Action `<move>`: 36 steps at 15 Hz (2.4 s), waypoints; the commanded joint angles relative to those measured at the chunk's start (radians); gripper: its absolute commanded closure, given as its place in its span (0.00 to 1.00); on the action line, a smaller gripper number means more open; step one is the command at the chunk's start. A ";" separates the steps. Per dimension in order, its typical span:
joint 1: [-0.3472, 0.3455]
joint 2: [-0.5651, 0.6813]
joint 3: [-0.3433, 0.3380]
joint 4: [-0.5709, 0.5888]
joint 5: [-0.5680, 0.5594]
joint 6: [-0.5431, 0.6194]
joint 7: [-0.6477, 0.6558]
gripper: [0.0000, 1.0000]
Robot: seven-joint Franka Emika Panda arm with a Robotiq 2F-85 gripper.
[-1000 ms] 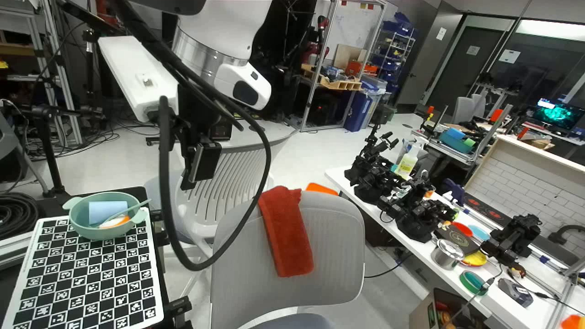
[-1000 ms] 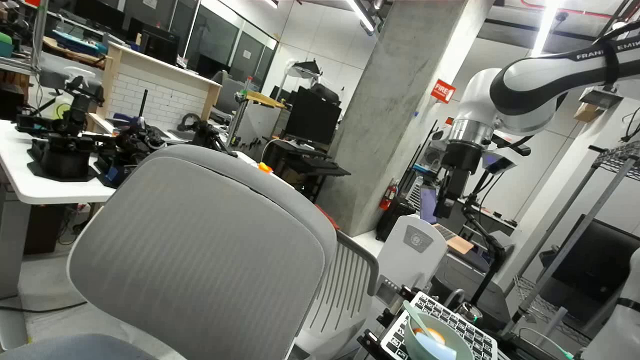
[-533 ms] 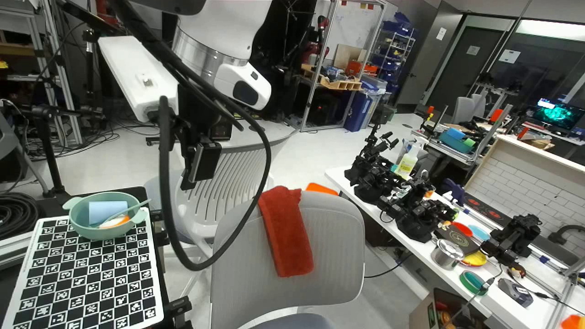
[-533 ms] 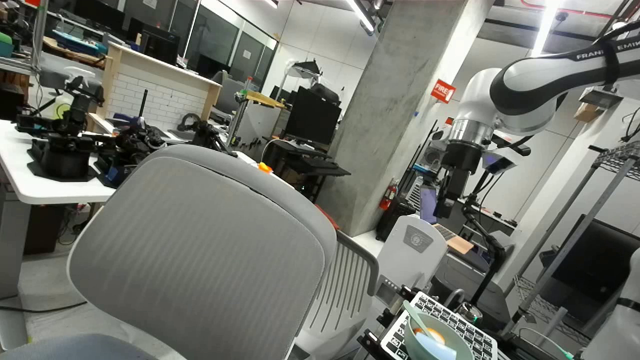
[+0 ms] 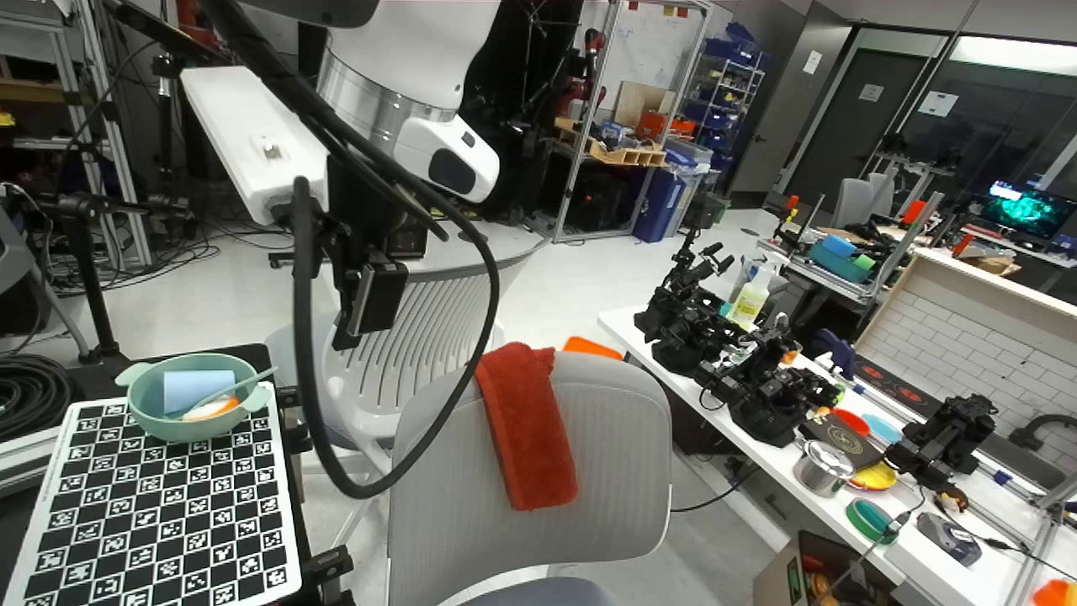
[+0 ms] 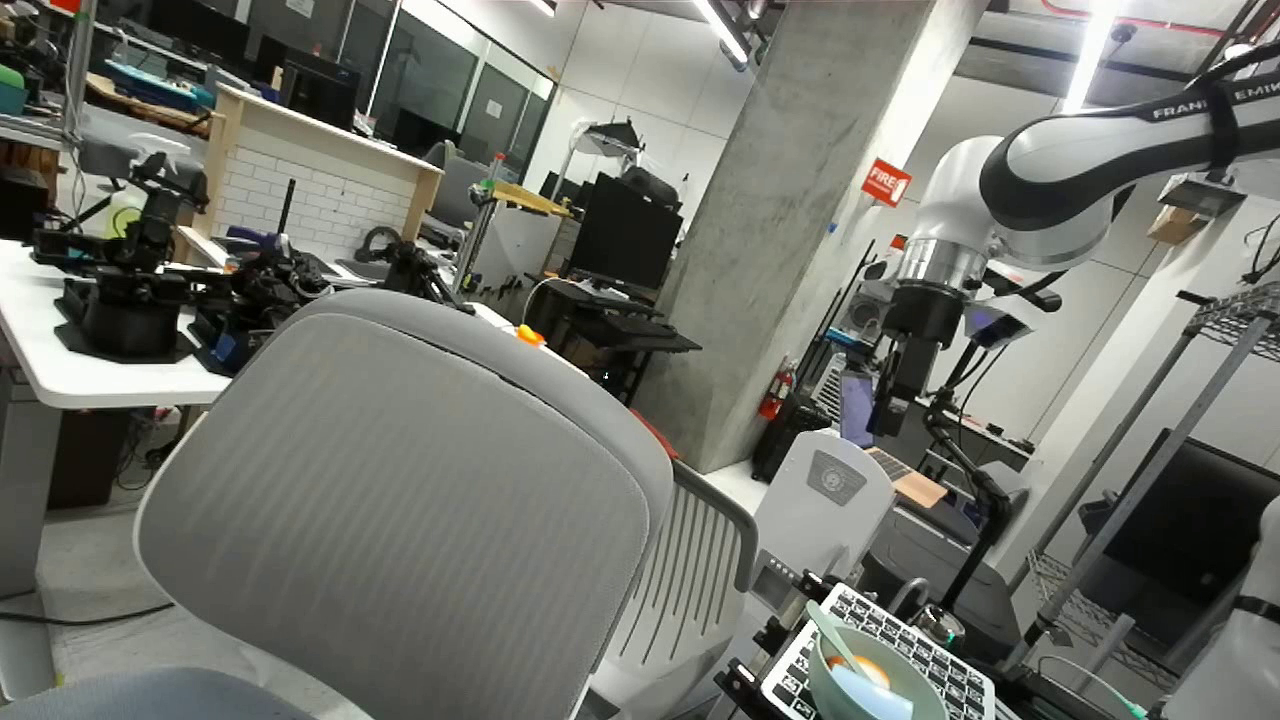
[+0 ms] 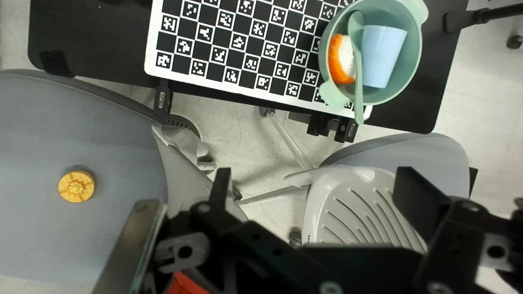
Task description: Shift the towel to the chair on the left, then back to the one on the right
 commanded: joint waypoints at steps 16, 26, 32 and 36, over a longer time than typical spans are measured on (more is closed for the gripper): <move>0.012 0.597 0.176 0.303 0.255 0.728 -0.106 0.00; -0.008 0.869 0.183 0.613 -0.053 0.625 0.238 0.42; 0.003 0.788 0.195 0.614 -0.060 0.446 0.283 0.87; 0.009 0.713 0.207 0.601 -0.062 0.380 0.289 1.00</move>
